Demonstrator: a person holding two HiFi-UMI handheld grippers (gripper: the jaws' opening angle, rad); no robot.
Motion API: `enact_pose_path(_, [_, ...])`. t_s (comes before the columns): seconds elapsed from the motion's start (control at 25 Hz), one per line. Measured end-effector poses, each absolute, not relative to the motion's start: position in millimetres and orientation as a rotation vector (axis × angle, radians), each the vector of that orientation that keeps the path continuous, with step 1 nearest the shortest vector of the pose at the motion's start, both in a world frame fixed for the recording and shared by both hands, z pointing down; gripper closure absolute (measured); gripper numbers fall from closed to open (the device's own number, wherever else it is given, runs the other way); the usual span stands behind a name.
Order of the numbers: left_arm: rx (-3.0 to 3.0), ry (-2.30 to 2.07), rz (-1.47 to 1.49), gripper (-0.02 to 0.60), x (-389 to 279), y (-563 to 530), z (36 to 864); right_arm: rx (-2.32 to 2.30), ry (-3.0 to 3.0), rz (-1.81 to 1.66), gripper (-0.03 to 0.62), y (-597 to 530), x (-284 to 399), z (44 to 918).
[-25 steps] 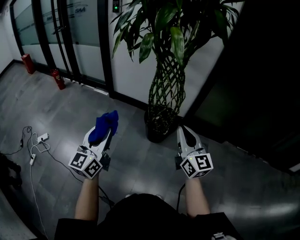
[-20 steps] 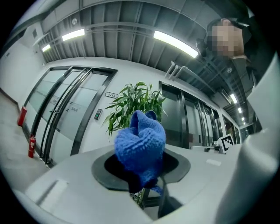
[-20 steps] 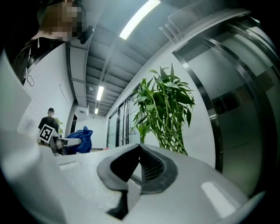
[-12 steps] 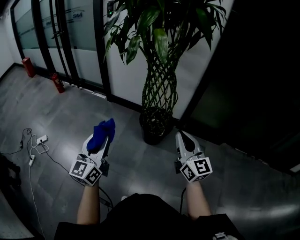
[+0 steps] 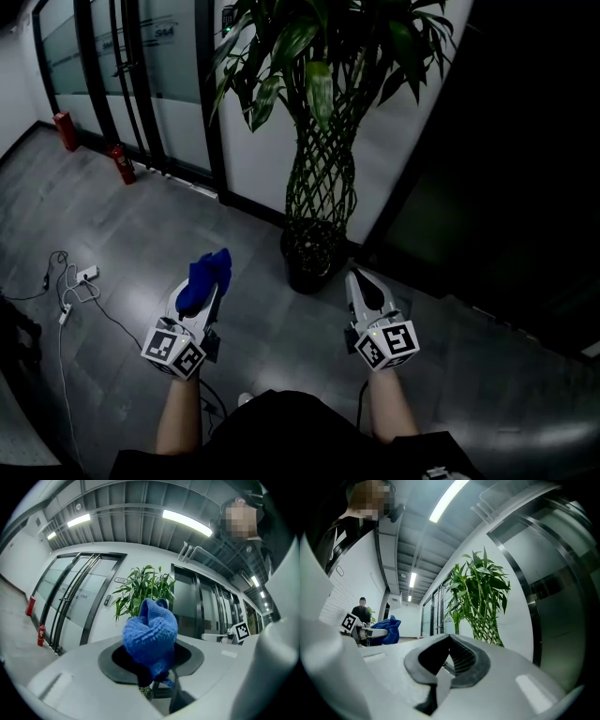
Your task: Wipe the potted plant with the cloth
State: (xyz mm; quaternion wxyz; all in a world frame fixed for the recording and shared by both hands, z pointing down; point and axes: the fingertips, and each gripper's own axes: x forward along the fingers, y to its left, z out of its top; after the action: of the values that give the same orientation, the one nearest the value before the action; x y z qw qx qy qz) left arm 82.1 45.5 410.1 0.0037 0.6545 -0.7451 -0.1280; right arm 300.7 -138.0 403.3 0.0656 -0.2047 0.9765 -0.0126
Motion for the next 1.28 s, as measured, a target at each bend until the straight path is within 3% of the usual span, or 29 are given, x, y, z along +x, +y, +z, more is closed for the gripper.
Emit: enact_pose_path(1.28, [2.008, -2.355, -0.377, 0.428, 74, 50, 414, -0.634, 2.96, -0.032, 0.591, -138, 303, 413])
